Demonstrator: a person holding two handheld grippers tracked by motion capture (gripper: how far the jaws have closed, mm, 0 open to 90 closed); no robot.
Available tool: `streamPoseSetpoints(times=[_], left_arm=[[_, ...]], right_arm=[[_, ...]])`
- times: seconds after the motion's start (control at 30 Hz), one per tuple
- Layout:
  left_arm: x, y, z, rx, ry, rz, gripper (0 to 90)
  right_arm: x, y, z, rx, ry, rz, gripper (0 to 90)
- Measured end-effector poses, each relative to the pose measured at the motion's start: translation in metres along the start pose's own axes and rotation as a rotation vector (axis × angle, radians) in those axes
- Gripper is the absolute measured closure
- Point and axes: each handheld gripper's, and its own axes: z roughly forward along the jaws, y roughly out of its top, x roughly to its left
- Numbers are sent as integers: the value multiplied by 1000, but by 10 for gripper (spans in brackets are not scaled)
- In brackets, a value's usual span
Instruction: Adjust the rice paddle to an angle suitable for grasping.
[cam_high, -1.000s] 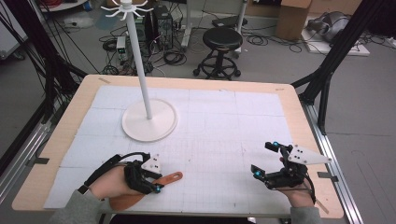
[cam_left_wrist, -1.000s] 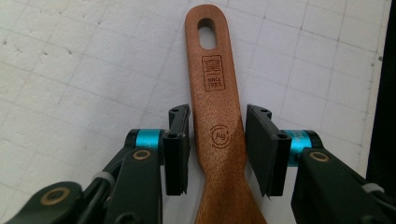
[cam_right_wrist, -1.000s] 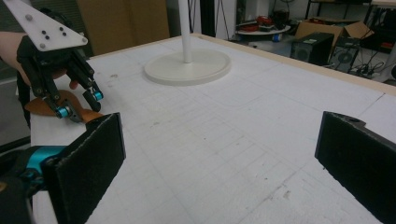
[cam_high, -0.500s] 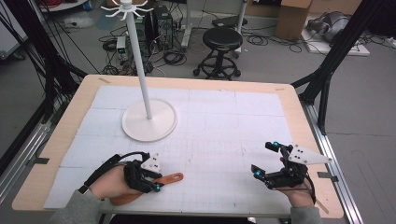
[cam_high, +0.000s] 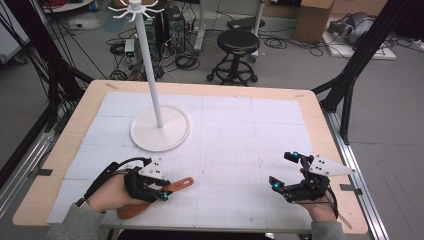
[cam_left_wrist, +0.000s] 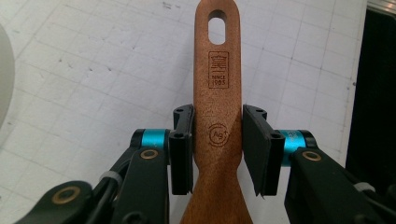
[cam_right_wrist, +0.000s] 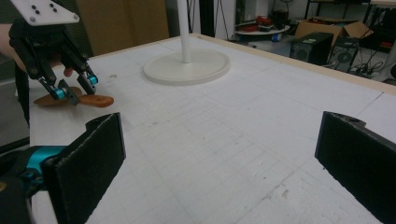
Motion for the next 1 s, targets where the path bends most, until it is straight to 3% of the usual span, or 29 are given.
streamPoseSetpoints(times=[0.2, 0.47, 0.57, 1.0], left_arm=[[0, 3, -15, -32, 31, 10, 651], [3, 1, -37, -118, 74, -7, 651], [4, 1, -44, -157, 110, -13, 651], [5, -1, -71, -276, 159, -35, 651]], right_arm=[[-1, 0, 0, -3, -3, 0, 1], [-1, 0, 1, -2, -1, -5, 1], [-2, -1, 1, 0, -1, -6, 1], [-2, 0, 3, 3, 2, -6, 1]])
